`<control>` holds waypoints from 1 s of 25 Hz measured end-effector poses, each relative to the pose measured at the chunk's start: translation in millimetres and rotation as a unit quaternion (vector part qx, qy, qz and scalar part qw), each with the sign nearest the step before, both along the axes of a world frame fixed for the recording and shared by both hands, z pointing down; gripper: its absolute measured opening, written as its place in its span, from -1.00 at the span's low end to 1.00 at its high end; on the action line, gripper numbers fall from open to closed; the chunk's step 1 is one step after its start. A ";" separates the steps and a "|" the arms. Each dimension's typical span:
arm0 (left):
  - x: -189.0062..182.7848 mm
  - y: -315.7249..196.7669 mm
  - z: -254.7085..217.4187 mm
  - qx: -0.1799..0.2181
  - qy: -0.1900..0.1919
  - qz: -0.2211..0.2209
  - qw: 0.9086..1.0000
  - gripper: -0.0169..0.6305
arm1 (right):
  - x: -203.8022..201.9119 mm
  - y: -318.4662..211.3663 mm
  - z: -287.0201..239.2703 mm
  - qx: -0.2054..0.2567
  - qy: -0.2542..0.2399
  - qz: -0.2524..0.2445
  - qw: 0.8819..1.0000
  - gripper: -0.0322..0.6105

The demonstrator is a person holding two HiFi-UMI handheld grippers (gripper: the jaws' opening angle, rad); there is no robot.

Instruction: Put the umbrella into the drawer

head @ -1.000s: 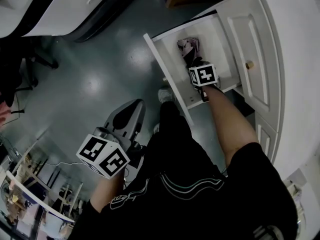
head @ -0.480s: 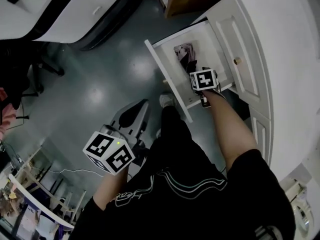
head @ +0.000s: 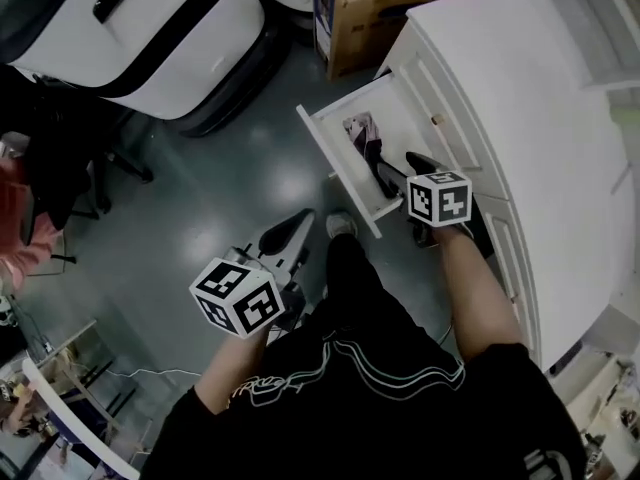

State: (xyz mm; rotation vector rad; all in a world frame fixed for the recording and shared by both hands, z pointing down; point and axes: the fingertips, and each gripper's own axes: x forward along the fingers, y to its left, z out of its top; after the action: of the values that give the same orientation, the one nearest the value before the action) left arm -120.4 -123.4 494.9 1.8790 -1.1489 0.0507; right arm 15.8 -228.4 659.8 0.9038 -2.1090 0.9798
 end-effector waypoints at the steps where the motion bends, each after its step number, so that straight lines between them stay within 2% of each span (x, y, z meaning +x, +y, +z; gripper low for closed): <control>1: 4.3 4.3 -11.4 0.007 -0.004 0.006 1.000 -0.89 | 0.0 4.8 -28.3 0.016 -0.019 0.004 1.000 -0.08; 5: 24.1 35.2 -64.0 0.037 -0.006 0.034 0.999 -0.89 | -0.8 49.0 -143.1 0.079 -0.096 -0.008 0.992 -0.08; 10: 48.7 74.5 -144.1 0.104 -0.015 0.076 0.992 -0.89 | -4.7 118.6 -262.2 0.147 -0.175 -0.048 0.972 -0.13; 12: 55.7 86.7 -173.8 0.134 -0.014 0.089 0.987 -0.89 | -3.9 141.9 -302.6 0.180 -0.205 -0.059 0.960 -0.38; 14: 62.3 102.2 -199.5 0.154 -0.012 0.098 0.983 -0.89 | -1.7 169.8 -338.1 0.205 -0.241 -0.074 0.946 -0.49; 17: 73.6 124.0 -233.6 0.179 -0.008 0.115 0.977 -0.89 | 9.7 202.8 -380.4 0.230 -0.272 -0.079 0.931 -0.67; 20: 84.0 143.4 -258.1 0.195 -0.010 0.134 0.972 -0.89 | 18.8 226.5 -414.2 0.251 -0.289 -0.076 0.921 -0.72; 23: 94.7 159.0 -270.1 0.210 -0.010 0.148 0.966 -0.89 | 23.2 244.5 -431.4 0.267 -0.286 -0.080 0.917 -0.73; 25: 103.1 167.8 -271.9 0.216 -0.006 0.153 0.964 -0.89 | 27.0 253.8 -430.1 0.268 -0.279 -0.083 0.918 -0.74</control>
State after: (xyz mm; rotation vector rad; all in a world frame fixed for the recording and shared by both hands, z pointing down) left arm -17.4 44.4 223.0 2.4374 -0.9163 -0.0185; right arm 42.9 25.5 229.7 0.7199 -2.9807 0.6167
